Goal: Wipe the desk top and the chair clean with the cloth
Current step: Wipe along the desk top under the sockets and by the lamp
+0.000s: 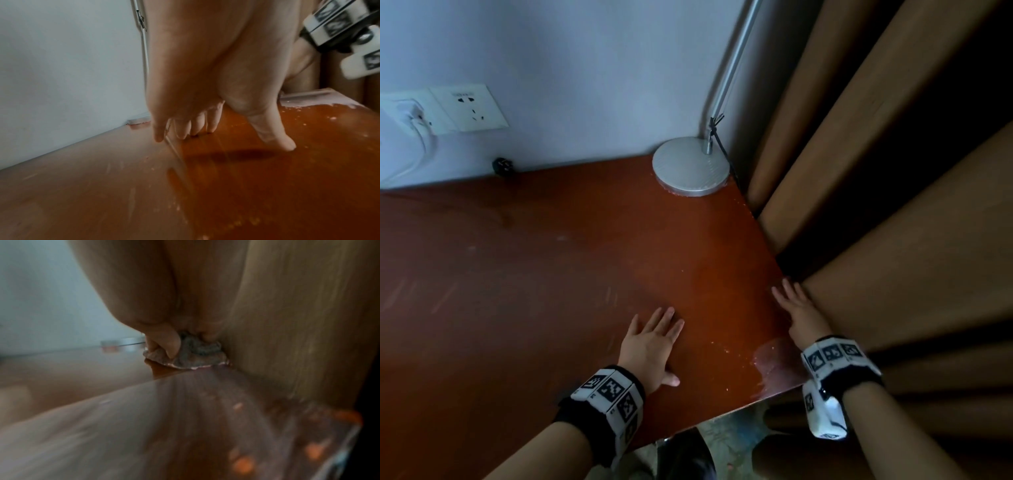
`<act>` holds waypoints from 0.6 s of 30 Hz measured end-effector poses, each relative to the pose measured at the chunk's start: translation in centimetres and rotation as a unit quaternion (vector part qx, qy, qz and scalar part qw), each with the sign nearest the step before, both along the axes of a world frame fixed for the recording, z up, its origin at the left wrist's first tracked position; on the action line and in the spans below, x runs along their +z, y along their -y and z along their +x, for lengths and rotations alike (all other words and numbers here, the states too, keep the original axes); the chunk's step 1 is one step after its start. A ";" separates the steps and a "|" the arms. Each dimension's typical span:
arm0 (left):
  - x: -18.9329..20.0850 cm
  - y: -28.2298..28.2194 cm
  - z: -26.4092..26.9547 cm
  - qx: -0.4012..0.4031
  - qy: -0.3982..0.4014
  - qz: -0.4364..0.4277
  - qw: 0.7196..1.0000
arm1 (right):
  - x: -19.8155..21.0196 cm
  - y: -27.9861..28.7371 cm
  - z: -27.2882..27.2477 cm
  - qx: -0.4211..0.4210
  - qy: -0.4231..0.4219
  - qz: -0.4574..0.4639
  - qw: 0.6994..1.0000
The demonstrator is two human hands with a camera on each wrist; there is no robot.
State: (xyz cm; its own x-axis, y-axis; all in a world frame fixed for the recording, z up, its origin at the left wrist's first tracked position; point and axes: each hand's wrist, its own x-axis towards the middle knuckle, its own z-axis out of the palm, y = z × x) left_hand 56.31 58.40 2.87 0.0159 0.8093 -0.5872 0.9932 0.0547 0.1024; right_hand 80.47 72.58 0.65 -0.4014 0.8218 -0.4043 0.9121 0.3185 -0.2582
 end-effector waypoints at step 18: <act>-0.4 2.6 1.5 0.006 -0.002 0.011 1.000 | 0.5 6.9 1.9 -0.023 0.025 0.022 0.999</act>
State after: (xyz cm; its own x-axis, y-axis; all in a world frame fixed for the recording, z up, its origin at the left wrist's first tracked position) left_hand 57.86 55.77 2.48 0.0044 0.8222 -0.5692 0.9929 0.0641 0.1002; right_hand 82.32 65.64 1.19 -0.3428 0.8568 -0.3852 0.9375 0.2856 -0.1989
